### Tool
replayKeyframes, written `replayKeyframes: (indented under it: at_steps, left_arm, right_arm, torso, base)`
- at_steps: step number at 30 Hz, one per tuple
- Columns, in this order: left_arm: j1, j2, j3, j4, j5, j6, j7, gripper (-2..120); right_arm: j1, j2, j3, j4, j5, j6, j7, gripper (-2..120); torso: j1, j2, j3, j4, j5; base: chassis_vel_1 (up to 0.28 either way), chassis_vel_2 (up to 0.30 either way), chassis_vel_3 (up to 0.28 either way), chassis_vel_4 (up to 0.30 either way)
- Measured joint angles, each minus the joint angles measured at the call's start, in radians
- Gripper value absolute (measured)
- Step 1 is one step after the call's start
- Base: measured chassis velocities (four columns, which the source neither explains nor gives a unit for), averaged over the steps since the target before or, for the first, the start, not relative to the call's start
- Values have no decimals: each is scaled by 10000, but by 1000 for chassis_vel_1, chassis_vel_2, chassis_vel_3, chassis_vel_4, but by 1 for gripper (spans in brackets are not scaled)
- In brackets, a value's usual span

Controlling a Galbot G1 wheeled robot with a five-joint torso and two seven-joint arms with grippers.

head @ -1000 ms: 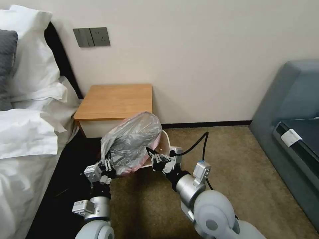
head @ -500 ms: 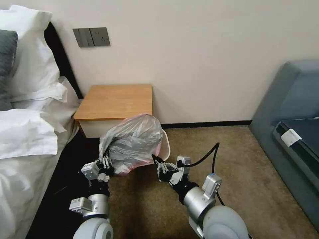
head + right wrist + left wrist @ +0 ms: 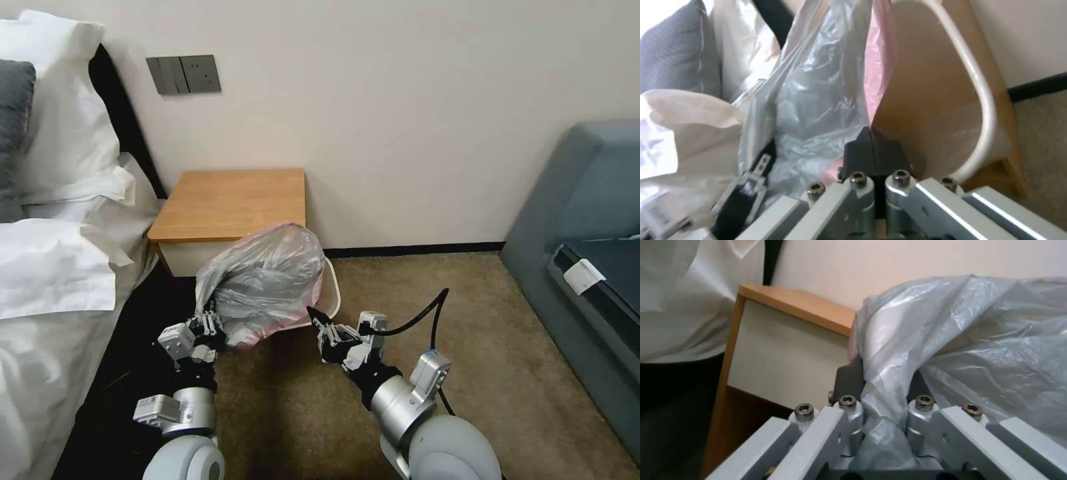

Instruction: Pick up the garbage bag from the table and place it over the trash can.

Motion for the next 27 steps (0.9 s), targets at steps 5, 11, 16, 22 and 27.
replayKeyframes:
  at_steps: [5, 11, 16, 22, 27]
  left_arm:
    - [69, -74, 43, -73, 38, -5, 18, 7]
    - [118, -92, 60, -73, 71, -34, 30, 7]
    - [123, -118, 86, -55, 136, -47, 41, 7]
    - [119, -182, 132, -38, 250, -55, 48, 7]
    - [108, -213, 152, -6, 286, -61, 51, 7]
  right_arm:
    - [604, 137, -76, -465, 159, -14, 34, 18]
    - [942, 276, -294, -647, 189, -52, 59, 37]
    - [1259, 406, -503, -859, 131, -56, 52, 49]
    - [1293, 436, -797, -481, -20, -410, 1014, 25]
    - [1169, 493, -915, -243, 71, -636, 1380, 14]
  torso:
    - [0, -1, 0, 0, 1]
    - [0, 0, 0, 0, 0]
    - [0, 0, 0, 1, 0]
    - [0, 0, 0, 0, 0]
    - [0, 0, 0, 0, 0]
  base:
    - [0, 0, 0, 0]
    - [0, 0, 0, 0]
    - [0, 0, 0, 0]
    - [0, 0, 0, 0]
    - [0, 0, 0, 0]
